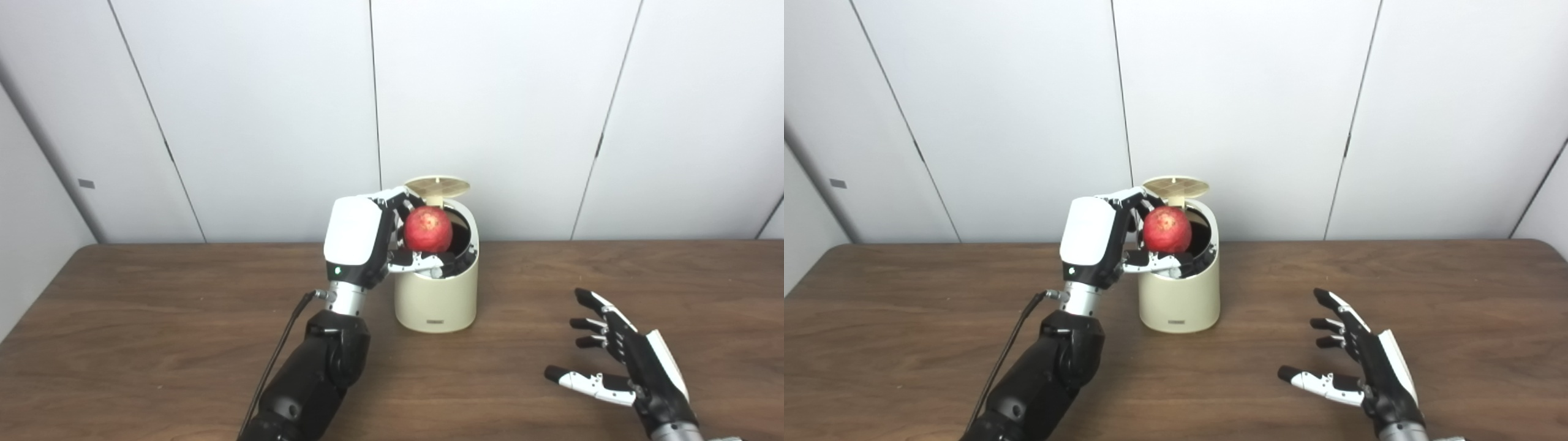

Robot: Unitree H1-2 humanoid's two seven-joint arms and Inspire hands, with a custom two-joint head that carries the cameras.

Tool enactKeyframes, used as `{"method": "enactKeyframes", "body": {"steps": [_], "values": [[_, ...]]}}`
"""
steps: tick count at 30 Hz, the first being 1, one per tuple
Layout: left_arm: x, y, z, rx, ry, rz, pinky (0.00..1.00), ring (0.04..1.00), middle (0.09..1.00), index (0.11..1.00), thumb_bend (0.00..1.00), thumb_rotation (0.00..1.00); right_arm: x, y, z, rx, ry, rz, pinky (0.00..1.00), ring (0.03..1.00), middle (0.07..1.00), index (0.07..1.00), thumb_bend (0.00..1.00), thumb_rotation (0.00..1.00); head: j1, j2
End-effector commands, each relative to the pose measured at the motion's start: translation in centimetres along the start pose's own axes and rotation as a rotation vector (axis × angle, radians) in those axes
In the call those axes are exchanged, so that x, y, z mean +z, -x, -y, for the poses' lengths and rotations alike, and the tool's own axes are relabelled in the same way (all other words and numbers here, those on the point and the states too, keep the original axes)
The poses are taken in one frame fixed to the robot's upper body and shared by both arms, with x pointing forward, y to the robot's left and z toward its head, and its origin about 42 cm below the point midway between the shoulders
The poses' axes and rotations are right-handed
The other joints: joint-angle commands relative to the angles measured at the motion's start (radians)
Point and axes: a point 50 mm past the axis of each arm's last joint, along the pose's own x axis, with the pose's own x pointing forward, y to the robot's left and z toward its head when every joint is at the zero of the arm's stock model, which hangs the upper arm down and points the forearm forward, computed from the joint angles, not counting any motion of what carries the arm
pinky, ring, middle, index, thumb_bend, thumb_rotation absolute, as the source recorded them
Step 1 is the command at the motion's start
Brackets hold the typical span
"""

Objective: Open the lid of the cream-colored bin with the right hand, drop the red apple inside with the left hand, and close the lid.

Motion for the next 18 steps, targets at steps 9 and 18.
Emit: {"method": "enactKeyframes", "body": {"steps": [9, 18], "values": [[0.36, -2.03, -0.77, 0.009, -0.058, 0.031, 0.42, 0.53, 0.484, 0.516, 0.52, 0.0, 1.46, -0.16, 0.6, -0.035, -0.003, 0.072, 0.67, 0.782, 0.913, 0.868, 0.65, 0.16, 0.0, 0.003], [0.49, -1.77, -1.19, 0.013, -0.049, 0.036, 0.42, 0.533, 0.613, 0.499, 0.52, 0.07, 1.44, -0.14, 0.37, -0.033, -0.014, 0.078, 0.66, 0.777, 0.906, 0.869, 0.67, 0.15, 0.005, 0.008]]}}
